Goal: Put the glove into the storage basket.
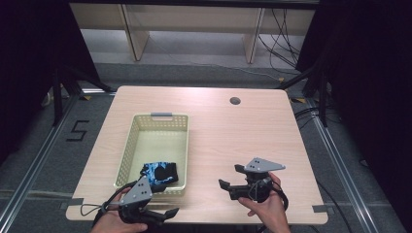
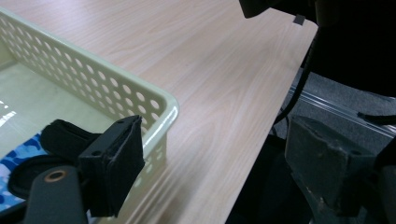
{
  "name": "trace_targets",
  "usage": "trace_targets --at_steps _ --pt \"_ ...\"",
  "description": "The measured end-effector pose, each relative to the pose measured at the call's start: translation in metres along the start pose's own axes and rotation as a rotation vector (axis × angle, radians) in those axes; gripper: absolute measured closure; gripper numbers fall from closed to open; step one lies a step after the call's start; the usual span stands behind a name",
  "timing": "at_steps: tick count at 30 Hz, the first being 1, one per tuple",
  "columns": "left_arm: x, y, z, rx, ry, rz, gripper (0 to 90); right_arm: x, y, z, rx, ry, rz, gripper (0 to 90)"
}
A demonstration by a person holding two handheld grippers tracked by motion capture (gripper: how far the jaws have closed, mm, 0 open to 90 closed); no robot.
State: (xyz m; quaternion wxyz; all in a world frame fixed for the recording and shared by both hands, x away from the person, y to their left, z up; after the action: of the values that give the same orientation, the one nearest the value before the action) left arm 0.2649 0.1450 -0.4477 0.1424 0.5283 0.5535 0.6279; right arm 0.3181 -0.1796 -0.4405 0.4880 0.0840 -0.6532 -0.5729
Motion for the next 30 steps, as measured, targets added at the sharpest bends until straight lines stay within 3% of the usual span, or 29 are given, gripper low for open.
trace_targets --at_steps 1,2,4,5,6,7,9,10,11,14,15,16,17,18,19,21,22,25,27,28,30 --pt "-0.001 -0.002 -0.002 0.017 -0.001 -0.003 18.8 0.000 0.000 0.001 -0.008 -0.001 0.002 19.1" --pt "-0.001 -0.003 -0.001 0.004 -0.008 0.006 18.8 -0.001 -0.001 0.001 0.004 -0.011 -0.009 16.9" --pt "-0.002 -0.004 -0.003 0.009 -0.004 0.014 18.8 0.001 -0.002 0.003 -0.021 -0.021 0.003 16.1" --pt "-0.002 -0.005 -0.002 -0.017 -0.009 0.018 18.8 0.001 -0.002 0.002 0.021 -0.012 -0.005 16.0" --pt "-0.003 -0.006 -0.002 -0.022 -0.005 0.019 18.8 0.001 -0.003 0.005 -0.006 0.003 -0.006 16.0" --pt "-0.004 -0.007 -0.004 -0.001 0.004 0.022 18.8 0.002 -0.004 0.005 -0.006 0.003 -0.001 16.0" --pt "-0.005 -0.009 -0.003 0.000 0.003 0.032 18.8 0.001 -0.006 0.006 -0.006 0.006 -0.001 16.0" --pt "-0.005 -0.010 -0.001 -0.018 -0.011 0.040 18.8 0.003 -0.007 0.008 -0.024 -0.001 0.019 16.0" --pt "-0.007 -0.012 -0.002 0.001 -0.006 0.024 18.8 0.002 -0.009 0.005 0.015 -0.002 0.004 16.0" --pt "-0.006 -0.014 -0.003 0.005 -0.010 0.041 18.8 0.002 -0.012 0.006 0.003 0.000 0.012 16.2" --pt "-0.006 -0.016 -0.003 0.009 -0.014 0.038 18.8 0.002 -0.014 0.008 -0.027 0.003 0.019 16.2" --pt "-0.006 -0.017 -0.003 0.012 -0.019 0.036 18.8 0.002 -0.015 0.006 0.000 -0.009 0.027 16.3" --pt "-0.006 -0.018 -0.003 0.010 -0.017 0.033 18.8 0.002 -0.016 0.008 -0.016 -0.012 0.035 16.3" --pt "-0.004 -0.019 0.000 -0.017 -0.015 0.069 18.8 0.001 -0.018 0.006 -0.001 0.001 0.031 16.4" --pt "-0.006 -0.021 -0.003 0.013 -0.017 0.044 18.8 0.002 -0.019 0.006 -0.003 -0.011 0.037 16.4" --pt "-0.005 -0.024 -0.002 0.005 -0.015 0.054 18.8 0.001 -0.022 0.007 -0.010 -0.014 0.033 16.3" --pt "-0.005 -0.026 -0.002 -0.010 -0.026 0.062 18.8 0.002 -0.023 0.008 -0.043 -0.001 0.043 16.4" --pt "-0.005 -0.032 -0.002 -0.005 -0.024 0.069 18.7 0.002 -0.027 0.006 -0.012 -0.009 0.044 16.5" --pt "-0.004 -0.034 -0.001 -0.025 -0.028 0.081 18.8 0.002 -0.030 0.006 -0.008 -0.010 0.051 16.6" --pt "-0.004 -0.036 -0.002 0.007 -0.012 0.074 18.8 0.003 -0.032 0.007 -0.014 -0.013 0.058 16.7" --pt "-0.004 -0.038 -0.001 -0.004 -0.009 0.080 18.8 0.002 -0.035 0.008 0.000 0.002 0.051 16.7"
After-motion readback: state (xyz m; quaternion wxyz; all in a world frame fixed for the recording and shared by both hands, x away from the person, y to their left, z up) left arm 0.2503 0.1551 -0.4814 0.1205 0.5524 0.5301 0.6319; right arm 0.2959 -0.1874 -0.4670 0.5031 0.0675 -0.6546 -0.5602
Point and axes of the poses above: each handheld gripper's, and its own axes: x roughly backward along the jaws, y roughly out of its top, z roughly to its left, the point moved 1 cm from there along -x, roughly forward along the jaws, and after that the axes turned 4 degrees about x, right-handed, at the moved point
